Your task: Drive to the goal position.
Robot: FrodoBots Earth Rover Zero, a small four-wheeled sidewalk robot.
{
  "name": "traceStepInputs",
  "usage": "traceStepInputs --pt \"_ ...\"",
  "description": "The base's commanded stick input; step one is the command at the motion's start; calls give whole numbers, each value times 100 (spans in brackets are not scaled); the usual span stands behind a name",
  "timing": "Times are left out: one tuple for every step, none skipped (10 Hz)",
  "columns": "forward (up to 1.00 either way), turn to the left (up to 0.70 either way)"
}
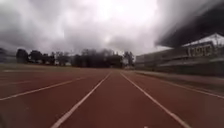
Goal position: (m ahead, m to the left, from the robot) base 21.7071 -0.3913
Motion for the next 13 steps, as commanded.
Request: traceStepInputs --pt "67 0" --pt "67 0" --pt "67 0" --pt "67 0" --pt "67 0" --pt "67 0" --pt "67 0" --pt "67 0" --pt "67 0" --pt "67 0" --pt "67 0" --pt "67 0" --pt "67 0"
